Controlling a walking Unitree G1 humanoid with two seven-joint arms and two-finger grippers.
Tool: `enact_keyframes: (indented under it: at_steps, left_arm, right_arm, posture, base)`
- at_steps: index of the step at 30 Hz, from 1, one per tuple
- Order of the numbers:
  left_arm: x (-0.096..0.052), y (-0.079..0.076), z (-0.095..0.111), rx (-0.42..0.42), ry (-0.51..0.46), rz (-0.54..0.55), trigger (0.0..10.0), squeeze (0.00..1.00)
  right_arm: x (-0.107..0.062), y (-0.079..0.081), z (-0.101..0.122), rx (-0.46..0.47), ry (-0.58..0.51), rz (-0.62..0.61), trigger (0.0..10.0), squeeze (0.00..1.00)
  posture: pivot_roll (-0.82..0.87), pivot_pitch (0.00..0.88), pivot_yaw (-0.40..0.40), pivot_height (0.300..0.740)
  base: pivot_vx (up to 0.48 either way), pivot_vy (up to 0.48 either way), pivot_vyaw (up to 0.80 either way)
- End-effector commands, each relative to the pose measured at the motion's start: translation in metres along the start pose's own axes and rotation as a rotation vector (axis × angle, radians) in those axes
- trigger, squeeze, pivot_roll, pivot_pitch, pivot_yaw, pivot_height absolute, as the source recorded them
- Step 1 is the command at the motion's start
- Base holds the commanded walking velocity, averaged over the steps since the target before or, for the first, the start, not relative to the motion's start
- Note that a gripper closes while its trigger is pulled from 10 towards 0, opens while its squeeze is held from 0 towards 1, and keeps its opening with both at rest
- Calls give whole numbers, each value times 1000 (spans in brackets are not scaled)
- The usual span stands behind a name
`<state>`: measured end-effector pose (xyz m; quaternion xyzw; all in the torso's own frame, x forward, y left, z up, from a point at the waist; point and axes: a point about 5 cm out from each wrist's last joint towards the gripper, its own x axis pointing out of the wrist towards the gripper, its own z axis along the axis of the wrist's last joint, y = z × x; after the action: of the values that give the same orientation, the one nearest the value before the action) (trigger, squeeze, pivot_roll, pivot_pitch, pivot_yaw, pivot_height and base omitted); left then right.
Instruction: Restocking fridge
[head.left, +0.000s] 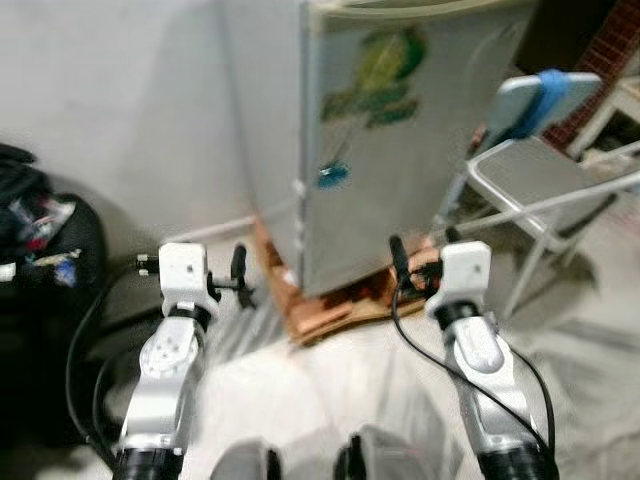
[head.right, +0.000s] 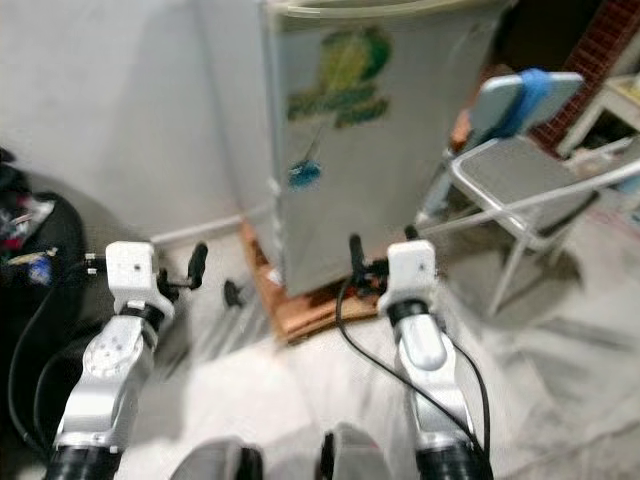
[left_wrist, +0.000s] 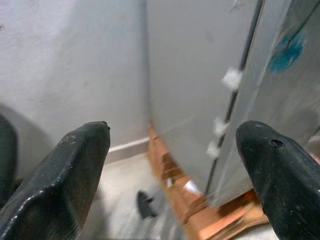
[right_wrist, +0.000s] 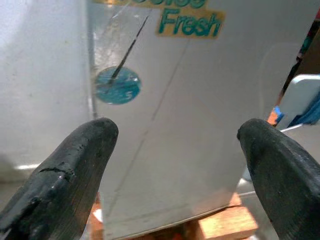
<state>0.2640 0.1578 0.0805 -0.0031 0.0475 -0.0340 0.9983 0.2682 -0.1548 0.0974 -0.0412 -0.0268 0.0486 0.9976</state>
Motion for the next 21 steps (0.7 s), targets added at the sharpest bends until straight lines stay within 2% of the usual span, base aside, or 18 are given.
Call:
enact_keyframes:
  at_steps: [1,13,18,19,21]
  left_arm:
    - [-1,-1,0,7,3,-14,10000,0]
    - [-2,3,-5,34,20,-2,10000,0]
    - [0,2,-7,41,24,10,10000,0]
    - [2,2,-9,51,29,40,10000,0]
    - [2,0,-12,41,41,27,10000,0]
  right_arm:
    - [-9,-7,-6,4,24,-31,10000,0]
    - [-2,-7,-4,5,9,-34,10000,0]
    - [-1,-5,-5,15,3,-29,10000,0]
    - [2,-4,-6,22,3,-34,10000,0]
    - [3,-2,-9,28,12,-37,10000,0]
  posture:
    - [11,95,8,740]
    - [14,80,14,740]
    - [12,54,14,740]
    - [8,45,13,740]
    - [9,44,10,740]
  base:
    - [0,476,-800]
    - [0,463,-800]
    - [0,0,-800]
    - [0,0,-456]
    - [0,0,-228]
